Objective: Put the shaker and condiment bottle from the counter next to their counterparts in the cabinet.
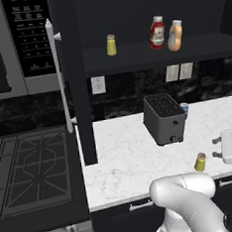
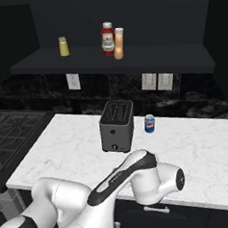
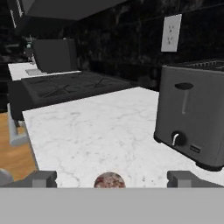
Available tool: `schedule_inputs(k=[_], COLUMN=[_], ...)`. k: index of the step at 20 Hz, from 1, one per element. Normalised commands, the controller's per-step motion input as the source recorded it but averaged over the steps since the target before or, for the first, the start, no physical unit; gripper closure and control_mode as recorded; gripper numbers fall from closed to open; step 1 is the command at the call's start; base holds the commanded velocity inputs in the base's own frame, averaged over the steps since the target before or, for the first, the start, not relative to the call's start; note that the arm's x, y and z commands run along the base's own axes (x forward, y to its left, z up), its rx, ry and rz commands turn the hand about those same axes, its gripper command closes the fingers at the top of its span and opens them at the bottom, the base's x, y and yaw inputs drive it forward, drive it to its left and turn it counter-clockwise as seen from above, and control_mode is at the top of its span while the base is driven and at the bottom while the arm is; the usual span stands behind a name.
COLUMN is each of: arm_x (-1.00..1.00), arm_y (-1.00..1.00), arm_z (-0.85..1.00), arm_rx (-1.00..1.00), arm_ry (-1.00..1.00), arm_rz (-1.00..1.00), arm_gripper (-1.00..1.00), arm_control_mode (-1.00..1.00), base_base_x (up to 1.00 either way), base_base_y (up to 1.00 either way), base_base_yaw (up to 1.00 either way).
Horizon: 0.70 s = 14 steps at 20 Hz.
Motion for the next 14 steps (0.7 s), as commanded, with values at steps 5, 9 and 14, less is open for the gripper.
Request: schedule_inputs(k=[5, 9, 14], arm_x=[0.07, 0.08, 0.05], arm_y=[-0.12, 0.0, 0.0], arm_z=[-0.24, -0.14, -0.46], arm_rx=[0.0, 0.0, 0.0], arm_ry=[0.01, 0.01, 0.01], arm_rz=[0.19, 0.07, 0.1], arm_gripper=[-1.0, -1.0, -1.0], arm_control_mode=[-1.0, -1.0, -1.0], base_base_x=[0.0, 0.0, 0.0], base_base_y=[0.0, 0.0, 0.0], base_base_yaw=[0.0, 0.0, 0.0])
